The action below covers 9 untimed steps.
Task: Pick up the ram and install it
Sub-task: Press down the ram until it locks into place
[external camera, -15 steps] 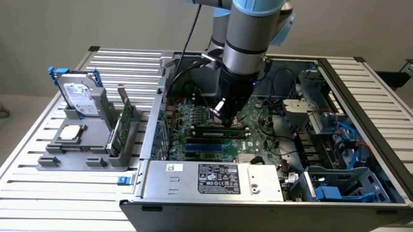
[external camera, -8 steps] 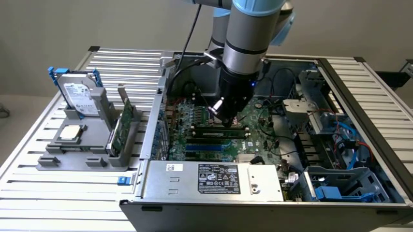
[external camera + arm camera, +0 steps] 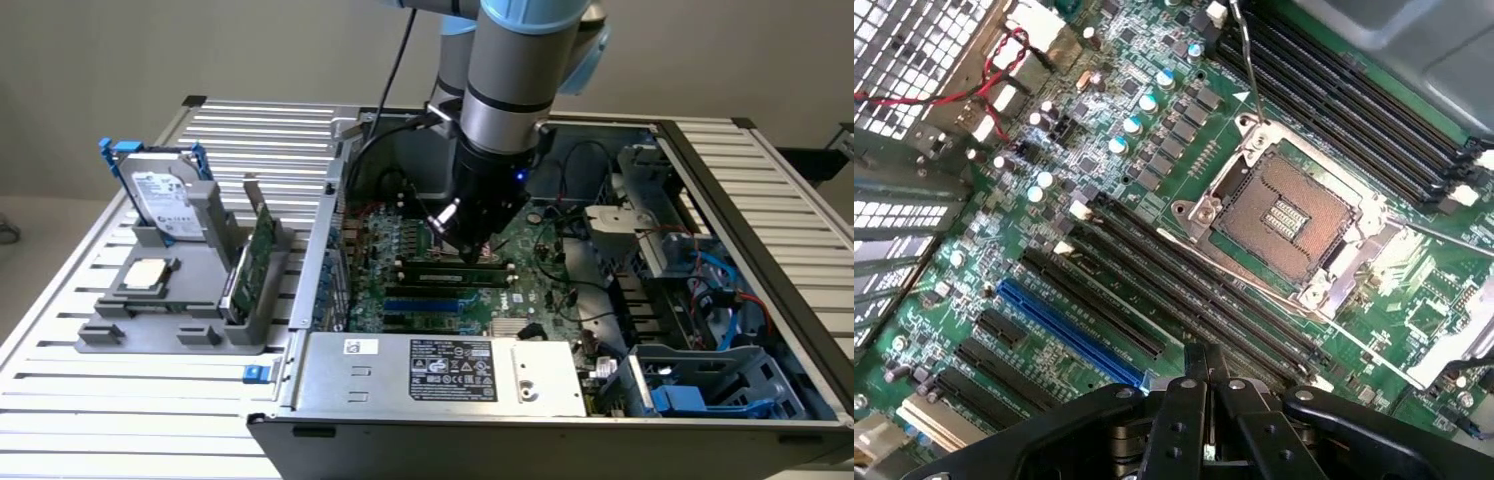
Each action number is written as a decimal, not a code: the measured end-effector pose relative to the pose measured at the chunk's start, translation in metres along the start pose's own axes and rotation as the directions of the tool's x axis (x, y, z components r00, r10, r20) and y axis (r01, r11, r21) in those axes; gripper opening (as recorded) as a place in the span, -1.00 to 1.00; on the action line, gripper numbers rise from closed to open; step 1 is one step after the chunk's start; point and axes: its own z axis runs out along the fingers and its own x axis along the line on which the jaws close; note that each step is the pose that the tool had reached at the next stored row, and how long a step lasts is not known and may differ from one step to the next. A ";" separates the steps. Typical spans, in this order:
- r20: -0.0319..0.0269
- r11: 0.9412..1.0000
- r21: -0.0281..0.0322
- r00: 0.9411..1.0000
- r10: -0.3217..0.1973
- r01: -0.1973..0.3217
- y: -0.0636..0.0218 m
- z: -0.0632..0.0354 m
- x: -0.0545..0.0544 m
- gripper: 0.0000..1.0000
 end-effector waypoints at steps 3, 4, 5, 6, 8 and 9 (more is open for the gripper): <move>0.001 0.999 -0.001 0.999 0.045 -0.045 0.0000 0.0000 0.000 -0.79; 0.002 0.998 -0.002 0.998 0.060 -0.060 0.0000 0.0000 0.000 -0.79; 0.002 0.997 -0.002 0.997 0.075 -0.075 0.0000 0.0000 0.000 -0.79; 0.002 0.996 -0.003 0.996 0.090 -0.090 0.0000 0.0000 0.000 -0.79; 0.003 0.993 -0.004 0.993 0.121 -0.121 0.0000 0.0000 0.000 -0.79; 0.004 0.991 -0.005 0.991 0.136 -0.136 0.0000 0.0000 0.000 -0.79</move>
